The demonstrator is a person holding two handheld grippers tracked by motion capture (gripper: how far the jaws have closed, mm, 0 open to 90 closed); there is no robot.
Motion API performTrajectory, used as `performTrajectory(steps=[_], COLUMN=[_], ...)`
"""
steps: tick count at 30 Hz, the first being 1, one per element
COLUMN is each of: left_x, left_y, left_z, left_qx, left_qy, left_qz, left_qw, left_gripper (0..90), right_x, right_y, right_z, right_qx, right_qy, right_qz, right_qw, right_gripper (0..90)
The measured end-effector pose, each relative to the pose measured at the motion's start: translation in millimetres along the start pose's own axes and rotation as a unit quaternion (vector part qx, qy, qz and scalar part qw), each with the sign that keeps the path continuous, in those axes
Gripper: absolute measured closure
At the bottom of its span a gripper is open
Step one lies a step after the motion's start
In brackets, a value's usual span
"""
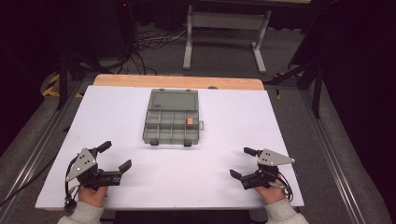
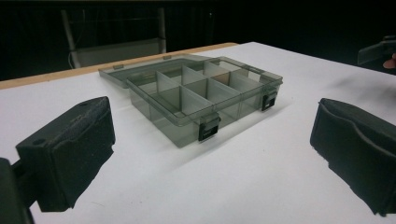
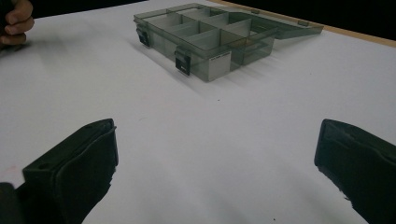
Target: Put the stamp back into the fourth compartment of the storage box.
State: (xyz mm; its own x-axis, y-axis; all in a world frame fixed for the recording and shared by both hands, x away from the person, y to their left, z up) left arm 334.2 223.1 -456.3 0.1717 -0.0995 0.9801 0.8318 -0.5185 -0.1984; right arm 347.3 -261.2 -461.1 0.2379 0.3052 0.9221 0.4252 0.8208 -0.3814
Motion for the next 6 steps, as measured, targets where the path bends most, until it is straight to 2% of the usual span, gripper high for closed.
performTrajectory(steps=[6], left_x=[-0.5], left_y=[0.3], left_z=[1.8], left_qx=[-0.002], left_qy=[-0.012], left_qz=[-0.001], left_qw=[0.9999], left_gripper=[0.5], right_x=[0.4], right_y=[-0.7], right_z=[-0.3], right_qx=[0.002], right_qy=[0.002], right_qz=[-0.005], right_qw=[1.0], right_gripper=[0.3])
Point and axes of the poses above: each handheld gripper's, and its own axes: y roughly forward along the jaws, x roughly out of its top, z roughly to its left, the point moved 3 cm from there along y, roughly forward along the jaws, and after that the axes turned 10 degrees about x, right-handed, at the moved point
